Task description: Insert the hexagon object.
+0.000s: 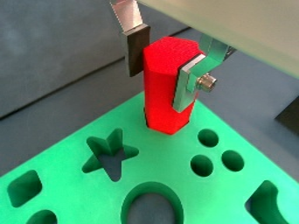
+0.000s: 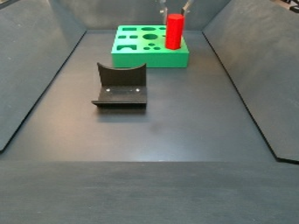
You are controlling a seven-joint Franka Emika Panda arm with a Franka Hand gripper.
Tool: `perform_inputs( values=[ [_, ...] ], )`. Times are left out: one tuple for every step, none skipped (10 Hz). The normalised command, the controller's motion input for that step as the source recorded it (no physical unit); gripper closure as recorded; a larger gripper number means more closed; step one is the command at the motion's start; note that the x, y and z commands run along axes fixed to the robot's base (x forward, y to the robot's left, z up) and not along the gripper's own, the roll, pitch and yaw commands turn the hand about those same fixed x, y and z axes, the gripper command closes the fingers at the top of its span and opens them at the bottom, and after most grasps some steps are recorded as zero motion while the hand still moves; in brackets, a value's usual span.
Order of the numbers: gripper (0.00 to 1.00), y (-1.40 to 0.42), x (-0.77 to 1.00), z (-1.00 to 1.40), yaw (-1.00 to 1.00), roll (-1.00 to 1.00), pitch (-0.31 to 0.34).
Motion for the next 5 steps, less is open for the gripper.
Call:
perform_inputs(
  values=[
    [1.00,-0.11,0.05,-0.67,0.00,0.05,-0.051],
    [1.00,-0.12,0.00,-0.53,0.00,0.05,-0.057],
    [1.00,-0.06,0.00,-0.33,0.00,0.00,-0.173],
    [1.00,0.00,0.00,-0.26,0.00,-0.01,-0.139],
    [1.00,-0.15,0.00,-0.16,0.07,0.06,-0.106]
  ],
)
